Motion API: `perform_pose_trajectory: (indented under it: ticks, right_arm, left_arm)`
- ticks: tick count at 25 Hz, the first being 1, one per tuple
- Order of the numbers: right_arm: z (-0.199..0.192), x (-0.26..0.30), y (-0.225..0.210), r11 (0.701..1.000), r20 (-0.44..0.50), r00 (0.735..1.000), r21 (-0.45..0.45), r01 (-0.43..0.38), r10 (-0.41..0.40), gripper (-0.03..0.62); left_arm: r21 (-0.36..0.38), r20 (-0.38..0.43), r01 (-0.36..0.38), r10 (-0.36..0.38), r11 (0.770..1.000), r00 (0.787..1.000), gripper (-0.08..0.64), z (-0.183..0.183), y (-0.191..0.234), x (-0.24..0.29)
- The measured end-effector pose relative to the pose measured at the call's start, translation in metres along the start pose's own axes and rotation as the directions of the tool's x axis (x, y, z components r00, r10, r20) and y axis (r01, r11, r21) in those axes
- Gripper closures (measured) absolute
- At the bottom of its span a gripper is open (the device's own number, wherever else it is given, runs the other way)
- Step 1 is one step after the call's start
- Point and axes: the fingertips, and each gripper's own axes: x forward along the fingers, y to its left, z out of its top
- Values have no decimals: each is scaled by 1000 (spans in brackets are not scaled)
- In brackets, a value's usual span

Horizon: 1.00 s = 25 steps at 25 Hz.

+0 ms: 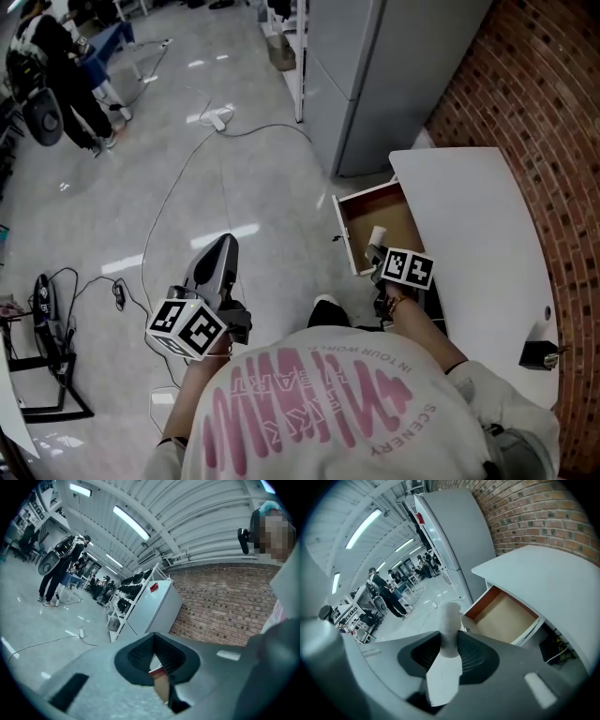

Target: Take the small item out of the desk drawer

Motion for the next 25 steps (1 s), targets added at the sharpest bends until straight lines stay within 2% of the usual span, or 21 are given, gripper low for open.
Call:
perform_pose_trajectory:
  ticks: [10,19,25]
  right_arm:
    - [10,-26,59,994,70,991,9,-111,110,462]
    - [32,-49,120,975,144,964,-34,-220,222,462]
    - [38,-59,149,958,162,944,-66,-279,286,462]
  left_arm:
    - [33,10,45,-45,998,999,557,16,-10,-17]
    - [46,33,85,-86,995,996,557,30,-16,-32]
    - [46,48,93,-95,995,994,557,33,-17,-36]
